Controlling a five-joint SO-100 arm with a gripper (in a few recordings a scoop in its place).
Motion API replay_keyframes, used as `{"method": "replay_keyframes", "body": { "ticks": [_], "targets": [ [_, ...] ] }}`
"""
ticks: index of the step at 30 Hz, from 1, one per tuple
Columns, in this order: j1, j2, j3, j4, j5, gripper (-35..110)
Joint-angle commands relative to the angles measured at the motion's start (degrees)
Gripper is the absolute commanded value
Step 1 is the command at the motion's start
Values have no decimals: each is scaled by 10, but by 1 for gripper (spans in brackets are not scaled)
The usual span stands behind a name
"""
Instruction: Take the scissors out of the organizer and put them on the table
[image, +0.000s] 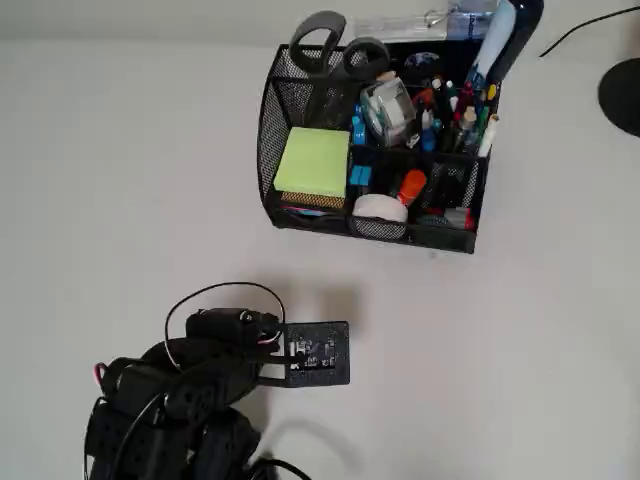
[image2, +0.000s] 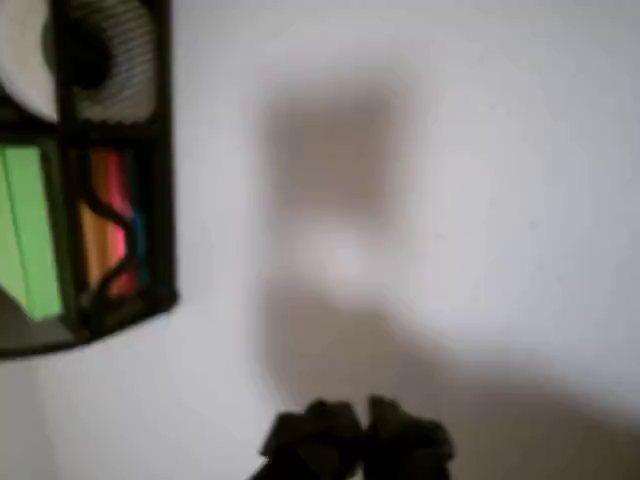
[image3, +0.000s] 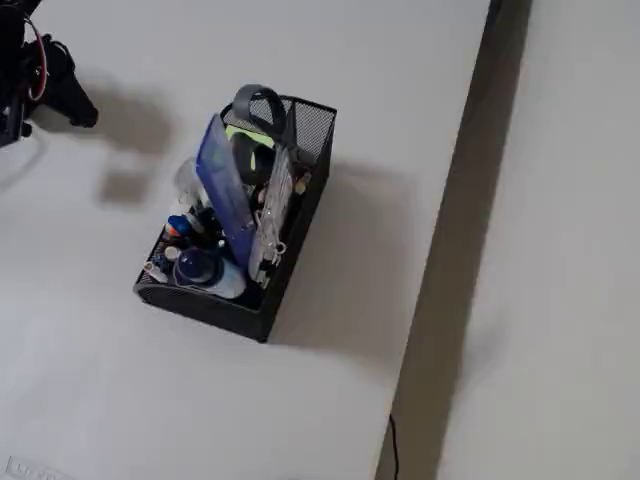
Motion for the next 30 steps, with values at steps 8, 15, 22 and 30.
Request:
{"method": "replay_keyframes", "body": {
  "ticks": [8, 15, 22, 30],
  "targets": [
    [-93, -3, 16, 5, -73, 0],
    [-25, -3, -18, -128, -122, 0],
    [-55, -237, -255, -283, -48, 11],
    [-47, -625, -610, -396, 5, 36]
  ]
}}
